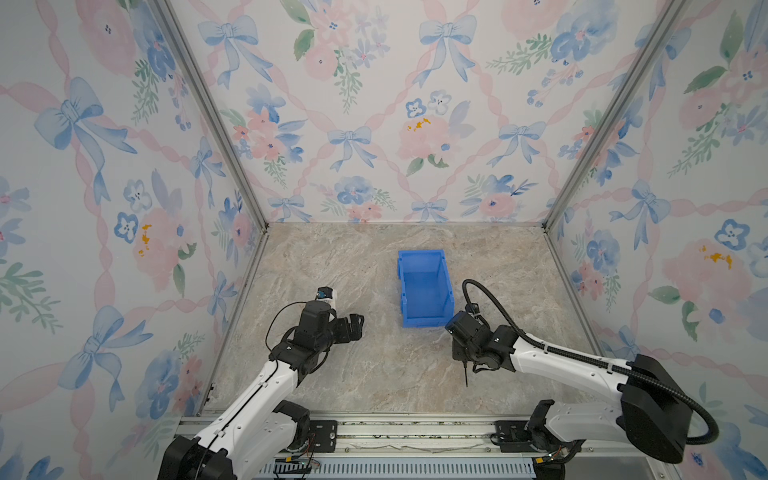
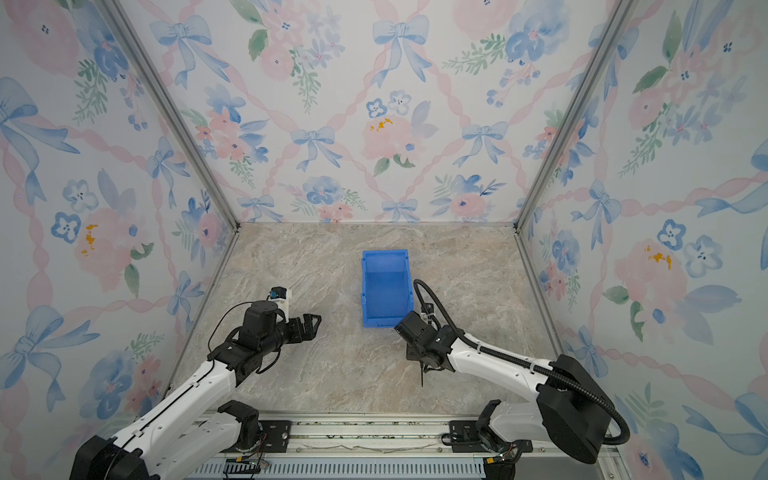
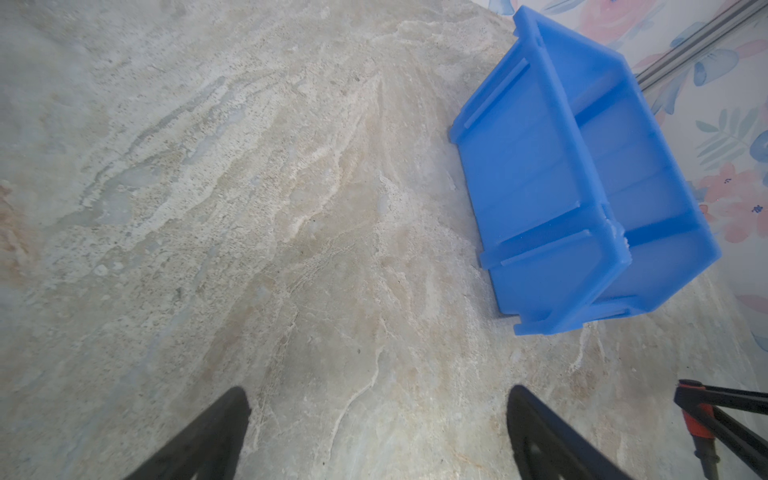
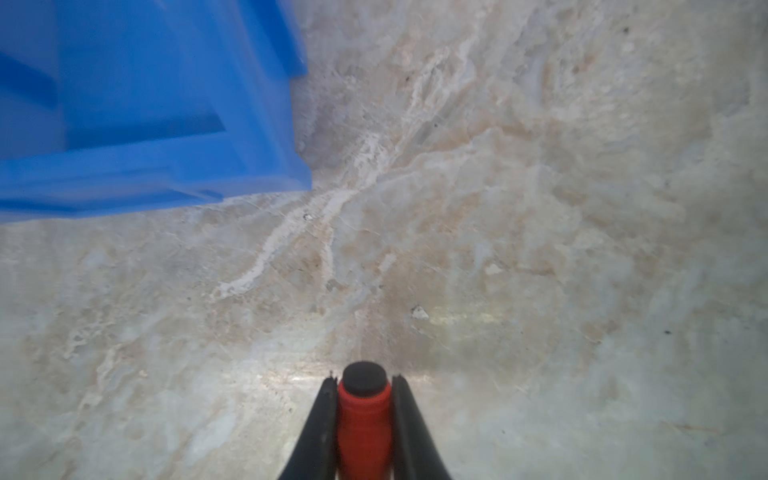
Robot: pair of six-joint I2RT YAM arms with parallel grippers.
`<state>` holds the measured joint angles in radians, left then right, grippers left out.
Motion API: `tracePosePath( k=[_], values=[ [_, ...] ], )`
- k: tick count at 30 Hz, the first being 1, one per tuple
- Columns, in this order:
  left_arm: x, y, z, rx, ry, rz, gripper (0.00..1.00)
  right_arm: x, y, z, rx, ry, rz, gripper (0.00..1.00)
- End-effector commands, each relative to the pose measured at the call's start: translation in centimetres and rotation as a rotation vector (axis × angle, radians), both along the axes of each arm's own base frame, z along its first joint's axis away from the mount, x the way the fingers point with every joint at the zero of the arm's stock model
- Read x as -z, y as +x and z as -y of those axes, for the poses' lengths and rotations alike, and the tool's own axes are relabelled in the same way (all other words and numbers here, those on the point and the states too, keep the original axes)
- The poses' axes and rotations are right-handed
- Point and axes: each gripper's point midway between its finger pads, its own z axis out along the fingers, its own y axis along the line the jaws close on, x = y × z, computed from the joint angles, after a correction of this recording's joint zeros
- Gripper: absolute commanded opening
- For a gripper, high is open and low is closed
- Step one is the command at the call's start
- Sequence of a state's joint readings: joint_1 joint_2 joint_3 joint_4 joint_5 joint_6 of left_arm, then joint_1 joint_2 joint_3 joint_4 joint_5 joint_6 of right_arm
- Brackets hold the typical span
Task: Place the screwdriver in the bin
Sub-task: 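Lift the screwdriver with the right gripper and carry it over the blue bin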
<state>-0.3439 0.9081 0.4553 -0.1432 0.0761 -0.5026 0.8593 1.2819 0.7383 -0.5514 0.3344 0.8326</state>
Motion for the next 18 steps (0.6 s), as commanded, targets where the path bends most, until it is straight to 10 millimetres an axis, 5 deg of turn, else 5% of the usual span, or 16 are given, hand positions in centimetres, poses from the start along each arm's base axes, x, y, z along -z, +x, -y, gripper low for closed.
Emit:
tracePosePath(
  k=[1,10,18],
  values=[
    [0.0,0.2,0.0,-0.002,-0.001,0.015,0.98,-3.2,0.8,-0.3,-0.019,0.0,0.062,0.0],
    [-0.2,0.6,0.5,0.019,-0.005,0.018,0.98,-9.1,3.7,-3.5,-0.093,0.05,0.166,0.0],
    [-0.7,0.7,0.6,0.031,-0.001,0.033,0.97,-11.8,8.1,-6.8,-0.121,0.104,0.187,0.0]
  ],
)
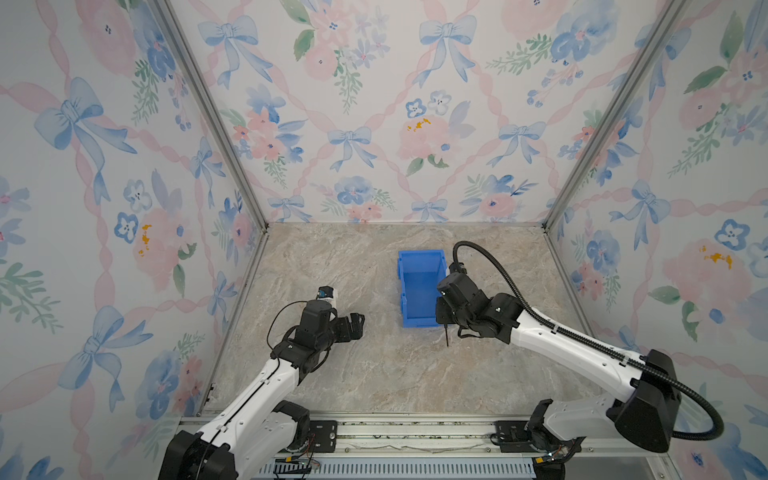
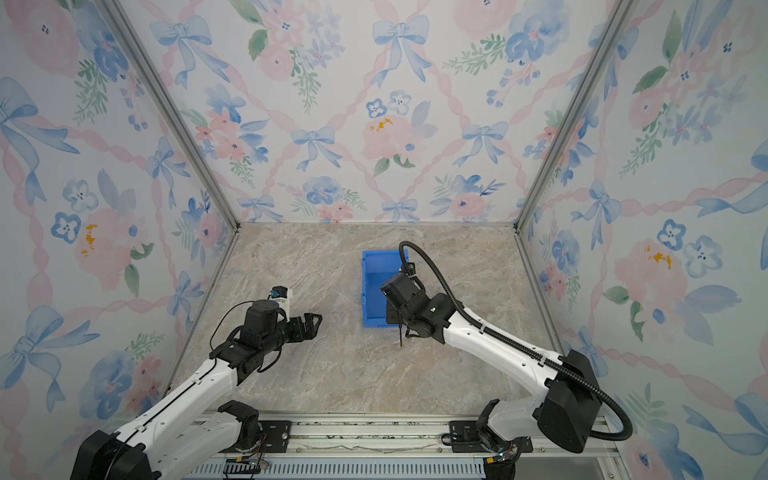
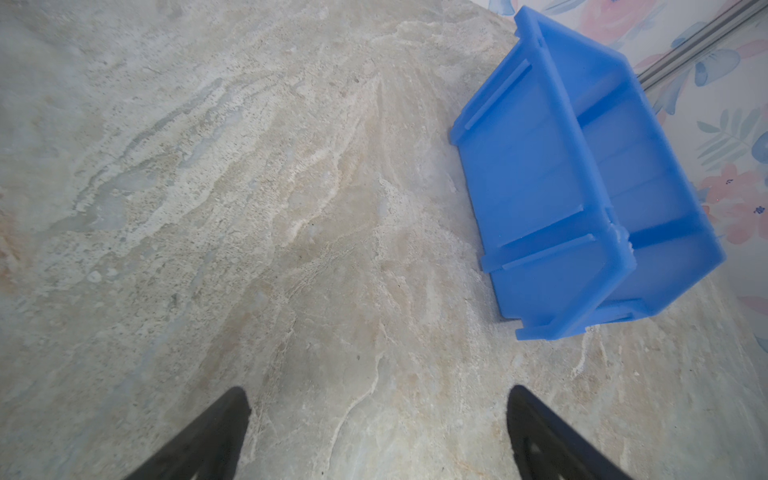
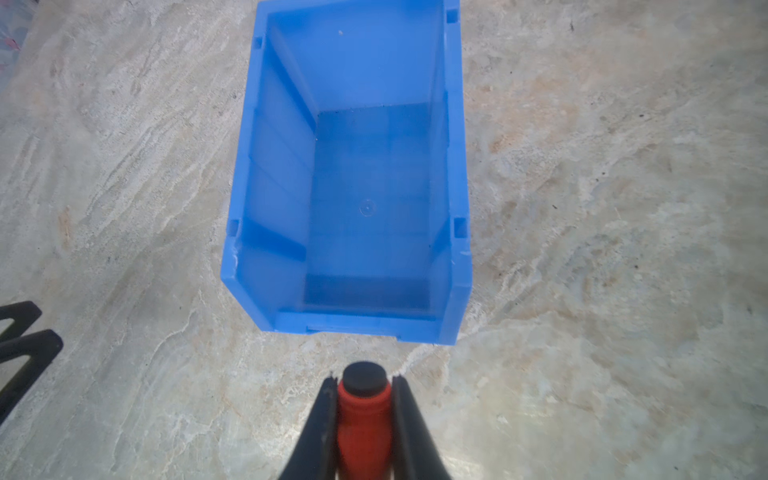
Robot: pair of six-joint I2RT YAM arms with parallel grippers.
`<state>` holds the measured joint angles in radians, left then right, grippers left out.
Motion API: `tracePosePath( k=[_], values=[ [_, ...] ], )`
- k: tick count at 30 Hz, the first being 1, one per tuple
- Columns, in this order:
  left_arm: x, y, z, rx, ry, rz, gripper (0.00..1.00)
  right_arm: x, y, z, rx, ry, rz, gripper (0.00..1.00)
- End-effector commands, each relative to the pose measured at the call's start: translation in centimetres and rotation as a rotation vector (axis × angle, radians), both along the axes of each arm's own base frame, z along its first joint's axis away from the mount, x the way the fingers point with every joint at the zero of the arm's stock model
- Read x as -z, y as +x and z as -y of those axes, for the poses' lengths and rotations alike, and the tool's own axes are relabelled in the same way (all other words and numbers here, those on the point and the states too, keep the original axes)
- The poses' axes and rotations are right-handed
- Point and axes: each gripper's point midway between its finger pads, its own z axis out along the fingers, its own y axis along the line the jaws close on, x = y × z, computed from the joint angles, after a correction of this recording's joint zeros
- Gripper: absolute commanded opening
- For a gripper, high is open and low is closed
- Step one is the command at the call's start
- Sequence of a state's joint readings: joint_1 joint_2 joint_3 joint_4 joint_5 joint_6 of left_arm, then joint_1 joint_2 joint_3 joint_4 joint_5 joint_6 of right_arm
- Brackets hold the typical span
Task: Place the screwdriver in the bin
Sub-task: 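Lift the screwdriver with the right gripper and carry it over the blue bin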
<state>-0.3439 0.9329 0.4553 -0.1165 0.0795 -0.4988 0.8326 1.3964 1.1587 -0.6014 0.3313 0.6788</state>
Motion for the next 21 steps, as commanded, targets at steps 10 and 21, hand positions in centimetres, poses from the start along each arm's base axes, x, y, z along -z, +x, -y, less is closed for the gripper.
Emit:
tracePosePath(
  k=[10,21],
  values=[
    [-2.7,0.2,1.0,0.066,-0.014,0.087,0.97,0.5,8.0,-3.1,-0.048,0.014,-0.011,0.0],
    [-4.3,-0.4,1.8,0.12,-0.053,0.121,0.98,5.2,13.7,-5.0,-0.025,0.017,-0.078,0.0]
  ],
)
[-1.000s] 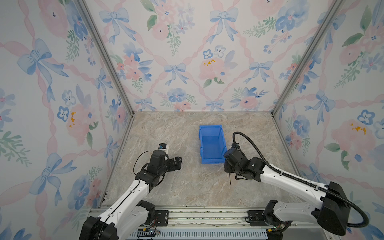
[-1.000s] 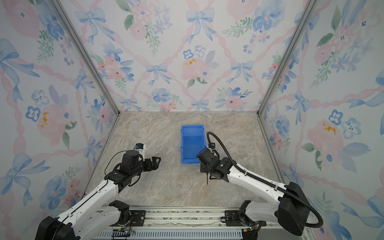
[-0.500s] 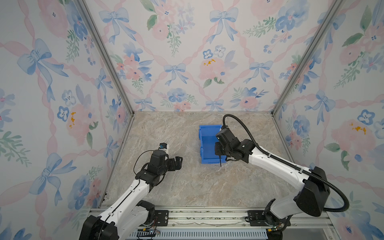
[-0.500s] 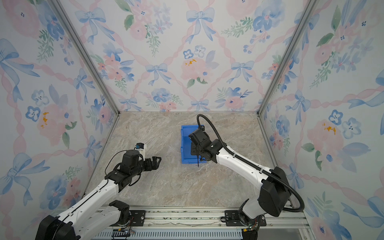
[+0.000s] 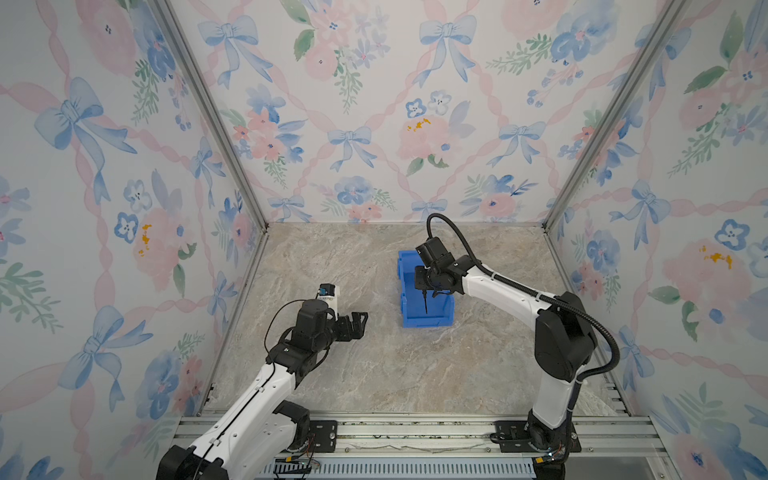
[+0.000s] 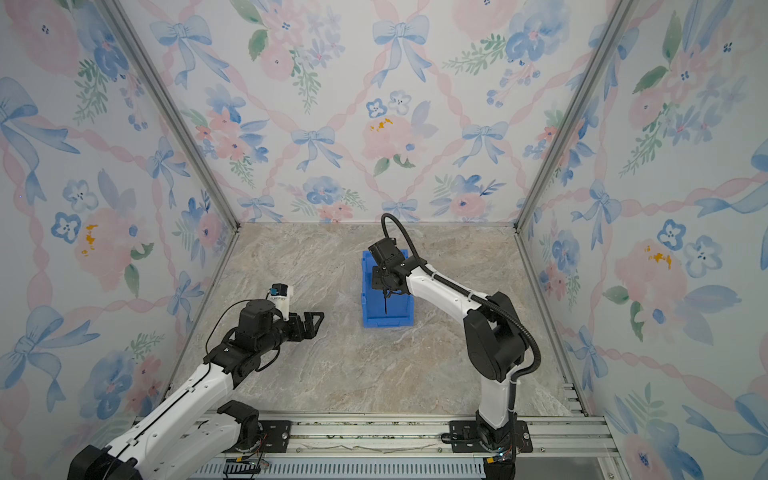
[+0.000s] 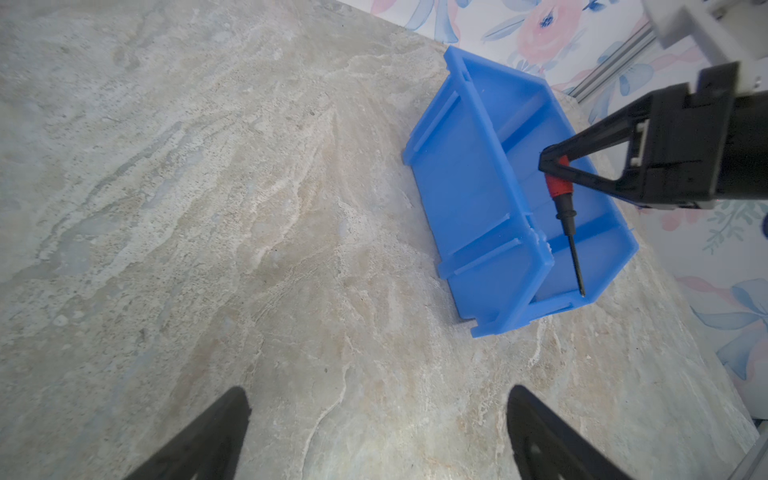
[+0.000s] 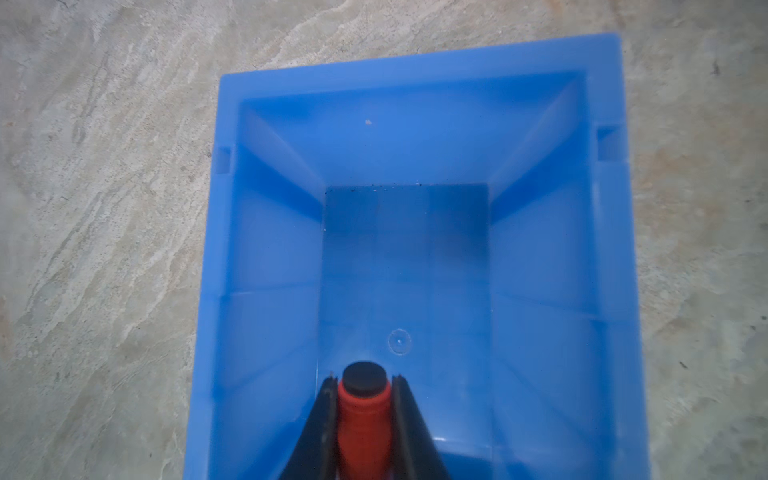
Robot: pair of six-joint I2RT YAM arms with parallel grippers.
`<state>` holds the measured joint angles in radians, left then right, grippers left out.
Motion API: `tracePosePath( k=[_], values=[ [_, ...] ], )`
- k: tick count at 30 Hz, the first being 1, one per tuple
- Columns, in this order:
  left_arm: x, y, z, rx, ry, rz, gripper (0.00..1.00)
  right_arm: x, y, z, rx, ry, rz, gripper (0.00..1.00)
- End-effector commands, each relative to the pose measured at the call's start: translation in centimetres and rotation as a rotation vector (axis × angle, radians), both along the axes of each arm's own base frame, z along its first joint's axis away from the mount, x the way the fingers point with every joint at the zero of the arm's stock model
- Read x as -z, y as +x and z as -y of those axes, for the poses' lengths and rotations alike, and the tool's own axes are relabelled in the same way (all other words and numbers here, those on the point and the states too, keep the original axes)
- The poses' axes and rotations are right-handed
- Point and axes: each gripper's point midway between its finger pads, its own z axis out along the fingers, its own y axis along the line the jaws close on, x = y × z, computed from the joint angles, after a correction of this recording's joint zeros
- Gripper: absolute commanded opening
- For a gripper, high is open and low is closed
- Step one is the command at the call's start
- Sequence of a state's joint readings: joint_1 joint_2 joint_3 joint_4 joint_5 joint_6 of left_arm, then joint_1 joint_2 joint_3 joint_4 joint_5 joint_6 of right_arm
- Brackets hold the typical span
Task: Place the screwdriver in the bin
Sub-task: 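Lower the screwdriver into the blue bin with the right gripper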
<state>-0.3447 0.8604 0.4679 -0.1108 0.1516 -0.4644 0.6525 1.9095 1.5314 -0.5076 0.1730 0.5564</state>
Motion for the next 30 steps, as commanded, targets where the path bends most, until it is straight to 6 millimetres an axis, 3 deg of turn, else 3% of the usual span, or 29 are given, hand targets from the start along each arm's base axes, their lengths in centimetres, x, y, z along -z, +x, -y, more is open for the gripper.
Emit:
tracePosePath(
  k=[1,15,30],
  values=[
    [-1.5,-0.1,0.6,0.038,-0.006,0.039,0.98,-0.2,1.9,-1.0,-0.016,0.023,0.013,0.0],
    [-2.1,0.0,0.1,0.007,0.0,0.051,0.98,5.7,3.9,-0.8,0.02,-0.021,-0.071,0.0],
    [-2.9,0.8,0.5,0.023,0.008,0.056,0.98,9.4,4.0,-0.5,0.036,-0.03,-0.13,0.0]
  ],
)
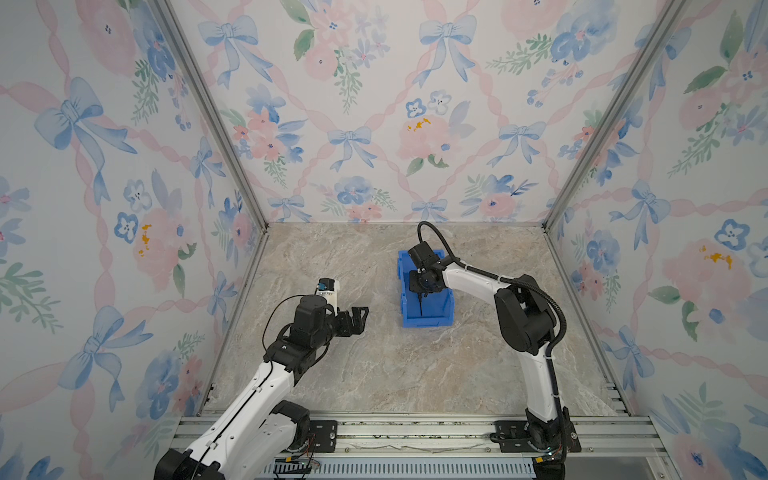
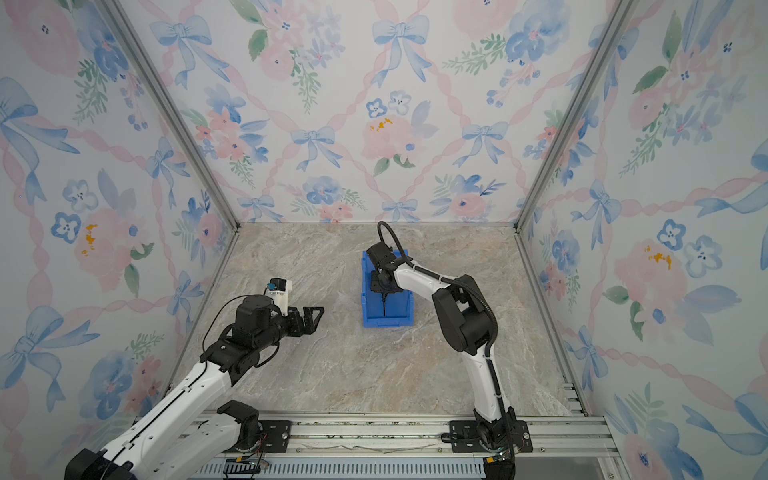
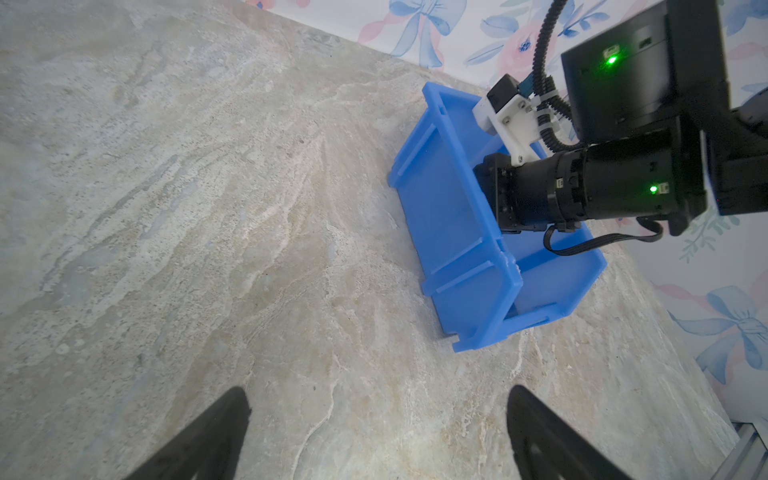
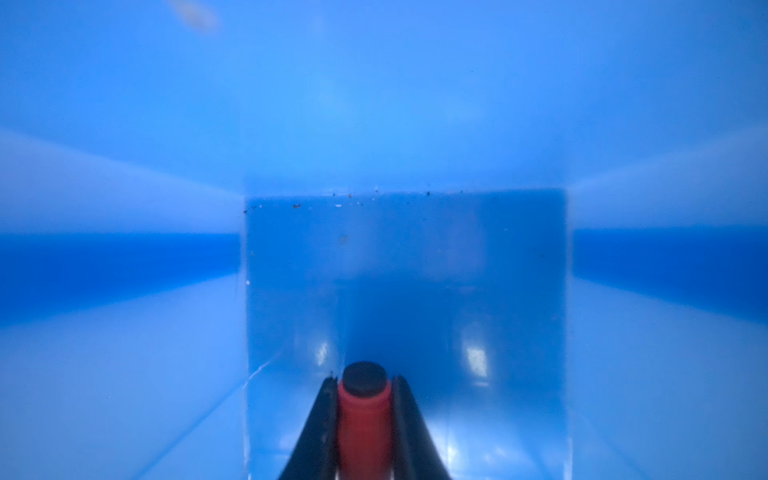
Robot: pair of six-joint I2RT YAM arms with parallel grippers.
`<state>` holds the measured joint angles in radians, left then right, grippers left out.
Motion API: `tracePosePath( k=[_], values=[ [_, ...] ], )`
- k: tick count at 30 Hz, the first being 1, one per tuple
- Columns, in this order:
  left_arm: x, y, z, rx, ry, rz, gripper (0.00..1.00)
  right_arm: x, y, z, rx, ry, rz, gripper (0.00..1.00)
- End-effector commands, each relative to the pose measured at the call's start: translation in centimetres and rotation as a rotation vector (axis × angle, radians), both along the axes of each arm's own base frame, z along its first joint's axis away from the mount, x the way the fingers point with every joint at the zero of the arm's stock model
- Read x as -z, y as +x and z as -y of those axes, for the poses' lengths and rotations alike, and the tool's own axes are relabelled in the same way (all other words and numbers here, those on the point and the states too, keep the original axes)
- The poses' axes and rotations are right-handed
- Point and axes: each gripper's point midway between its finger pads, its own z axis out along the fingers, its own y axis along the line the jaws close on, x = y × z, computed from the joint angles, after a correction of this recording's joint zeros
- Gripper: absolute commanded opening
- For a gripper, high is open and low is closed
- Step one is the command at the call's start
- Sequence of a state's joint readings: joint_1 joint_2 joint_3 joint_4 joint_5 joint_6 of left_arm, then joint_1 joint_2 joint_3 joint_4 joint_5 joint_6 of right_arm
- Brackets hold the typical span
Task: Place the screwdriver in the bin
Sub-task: 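Lower the screwdriver into the blue bin with the right gripper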
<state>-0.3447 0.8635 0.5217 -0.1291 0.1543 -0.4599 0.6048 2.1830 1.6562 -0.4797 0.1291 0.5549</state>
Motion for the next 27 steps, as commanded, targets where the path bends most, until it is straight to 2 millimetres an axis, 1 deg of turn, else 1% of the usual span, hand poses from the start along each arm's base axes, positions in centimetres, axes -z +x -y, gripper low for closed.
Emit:
tracePosePath(
  k=[1,8,13,18,24,27],
  values=[
    [-0.9,0.2,0.2,0.017,0.018,0.025,0.97,0.9,0.5,-0.1,0.015,0.009,-0.013,0.0],
    [-0.8,0.0,0.1,0.01,0.013,0.028,0.98,1.9,0.2,0.1,0.009,-0.01,-0.032,0.01],
    [-0.9,0.2,-0.2,-0.002,0.028,0.035,0.97,2.2,0.0,0.3,0.013,-0.015,-0.038,0.08],
    [-1.1,0.2,-0.2,0.0,0.028,0.041,0.97,1.3,0.2,0.1,0.02,0.003,-0.019,0.22],
    [-1.2,0.1,-0.2,0.0,0.028,0.047,0.98,-0.1,0.4,-0.1,0.031,0.022,0.01,0.34],
    [-1.2,0.1,-0.3,-0.002,0.031,0.049,0.97,-1.0,0.4,-0.3,0.027,0.024,0.03,0.37]
  ],
)
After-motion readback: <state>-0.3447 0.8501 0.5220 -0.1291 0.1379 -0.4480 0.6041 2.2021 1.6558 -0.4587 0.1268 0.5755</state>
